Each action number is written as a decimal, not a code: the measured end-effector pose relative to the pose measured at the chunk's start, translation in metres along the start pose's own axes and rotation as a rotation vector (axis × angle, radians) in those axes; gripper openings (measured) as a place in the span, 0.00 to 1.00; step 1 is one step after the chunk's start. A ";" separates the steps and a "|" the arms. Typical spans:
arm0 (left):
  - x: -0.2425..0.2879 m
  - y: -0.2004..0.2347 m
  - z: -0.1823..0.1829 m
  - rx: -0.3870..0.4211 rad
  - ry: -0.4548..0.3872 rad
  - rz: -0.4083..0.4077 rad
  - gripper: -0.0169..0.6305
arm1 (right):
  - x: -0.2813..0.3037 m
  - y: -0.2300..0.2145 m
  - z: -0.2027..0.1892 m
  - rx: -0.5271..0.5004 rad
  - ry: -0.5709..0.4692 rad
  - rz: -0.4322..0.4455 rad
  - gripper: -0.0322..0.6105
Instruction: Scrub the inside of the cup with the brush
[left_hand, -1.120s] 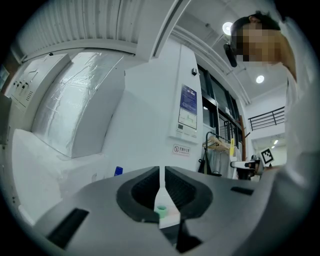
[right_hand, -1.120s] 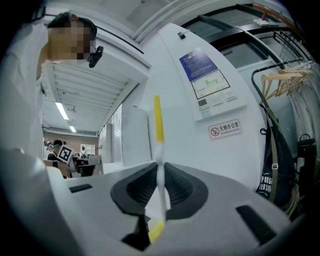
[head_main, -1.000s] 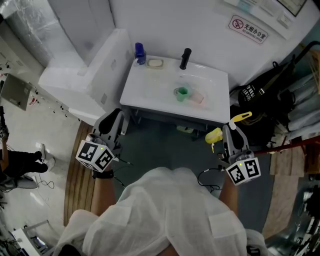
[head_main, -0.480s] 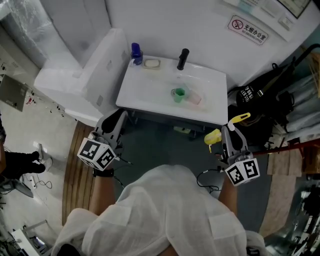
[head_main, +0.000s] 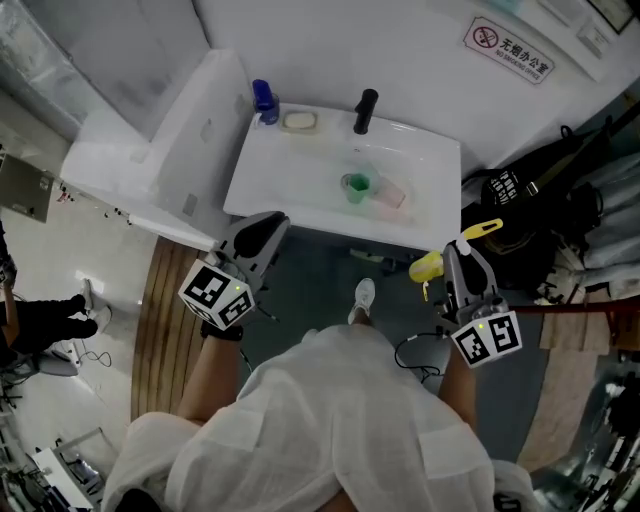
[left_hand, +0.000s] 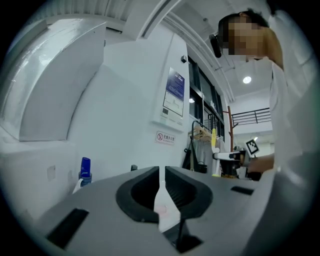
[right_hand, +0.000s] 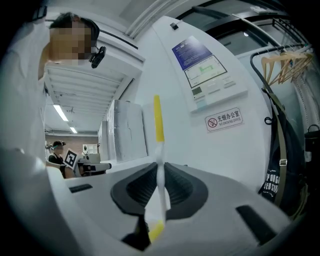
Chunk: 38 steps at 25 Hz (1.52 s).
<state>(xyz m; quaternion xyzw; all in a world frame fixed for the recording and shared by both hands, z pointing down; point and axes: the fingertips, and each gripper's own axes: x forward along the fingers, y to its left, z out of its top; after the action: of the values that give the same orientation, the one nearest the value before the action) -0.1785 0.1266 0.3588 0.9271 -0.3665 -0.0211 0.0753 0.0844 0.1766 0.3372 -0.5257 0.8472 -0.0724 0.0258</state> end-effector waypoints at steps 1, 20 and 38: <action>0.010 0.001 0.000 -0.005 -0.002 -0.003 0.08 | 0.006 -0.007 -0.001 0.007 0.004 0.009 0.11; 0.184 0.037 -0.094 0.009 0.200 -0.011 0.39 | 0.124 -0.130 -0.007 0.060 0.064 0.173 0.11; 0.261 0.040 -0.205 0.104 0.533 -0.087 0.57 | 0.139 -0.188 -0.024 0.091 0.094 0.263 0.11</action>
<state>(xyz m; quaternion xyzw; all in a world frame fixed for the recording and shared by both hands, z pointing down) 0.0044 -0.0547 0.5719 0.9175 -0.2942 0.2392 0.1204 0.1862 -0.0276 0.3938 -0.4042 0.9050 -0.1314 0.0193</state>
